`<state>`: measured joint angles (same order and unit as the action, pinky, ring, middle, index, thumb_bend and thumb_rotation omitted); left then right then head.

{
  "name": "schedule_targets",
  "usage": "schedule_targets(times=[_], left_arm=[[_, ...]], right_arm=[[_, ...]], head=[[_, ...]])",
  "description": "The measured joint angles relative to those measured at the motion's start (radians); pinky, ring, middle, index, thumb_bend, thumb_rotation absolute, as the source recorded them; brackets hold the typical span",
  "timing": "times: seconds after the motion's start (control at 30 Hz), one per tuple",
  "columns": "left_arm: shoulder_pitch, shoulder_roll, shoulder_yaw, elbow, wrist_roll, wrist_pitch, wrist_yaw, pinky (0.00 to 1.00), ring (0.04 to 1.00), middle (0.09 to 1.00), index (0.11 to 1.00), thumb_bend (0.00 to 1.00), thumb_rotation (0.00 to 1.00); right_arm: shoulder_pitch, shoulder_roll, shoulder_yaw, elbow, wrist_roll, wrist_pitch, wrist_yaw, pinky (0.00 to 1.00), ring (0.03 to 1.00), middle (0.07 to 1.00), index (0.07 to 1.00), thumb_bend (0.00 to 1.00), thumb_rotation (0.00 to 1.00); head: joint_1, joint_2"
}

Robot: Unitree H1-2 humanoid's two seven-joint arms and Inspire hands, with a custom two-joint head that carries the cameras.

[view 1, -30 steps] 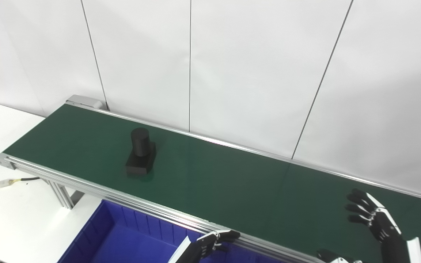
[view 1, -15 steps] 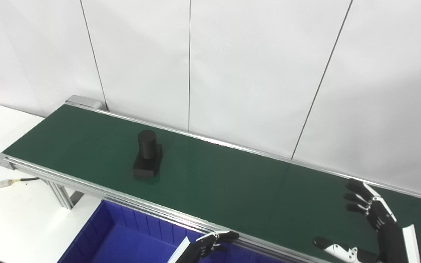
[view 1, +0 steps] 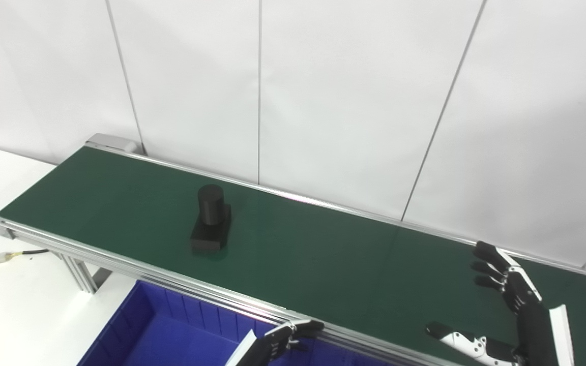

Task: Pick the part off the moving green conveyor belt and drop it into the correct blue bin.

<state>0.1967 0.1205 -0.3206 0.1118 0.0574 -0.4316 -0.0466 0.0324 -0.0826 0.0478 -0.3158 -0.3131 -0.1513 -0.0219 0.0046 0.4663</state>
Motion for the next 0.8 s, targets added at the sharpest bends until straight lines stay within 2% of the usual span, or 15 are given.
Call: schedule_targets(times=[0.17, 0.47, 0.8], left_arm=[[0.003, 0.000, 0.006, -0.005, -0.012, 0.000, -0.011, 0.78, 0.852, 0.863, 0.816, 0.98, 0.23], [0.003, 0.004, 0.012, -0.009, -0.012, 0.000, -0.019, 0.79, 0.857, 0.869, 0.835, 0.96, 0.20], [0.003, 0.018, 0.018, -0.006, -0.010, 0.000, -0.019, 0.82, 0.884, 0.887, 0.856, 0.97, 0.25]], right_arm=[[0.002, 0.005, 0.010, 0.001, -0.034, 0.000, 0.000, 0.68, 0.756, 0.813, 0.831, 0.87, 0.33], [-0.001, 0.037, 0.024, 0.044, -0.069, 0.004, -0.003, 0.72, 0.777, 0.818, 0.834, 0.87, 0.35], [-0.136, 0.056, 0.049, 0.182, -0.113, 0.049, -0.003, 0.74, 0.793, 0.834, 0.856, 0.86, 0.34]], head=[[-0.040, -0.005], [-0.115, -0.009], [-0.195, -0.017]])
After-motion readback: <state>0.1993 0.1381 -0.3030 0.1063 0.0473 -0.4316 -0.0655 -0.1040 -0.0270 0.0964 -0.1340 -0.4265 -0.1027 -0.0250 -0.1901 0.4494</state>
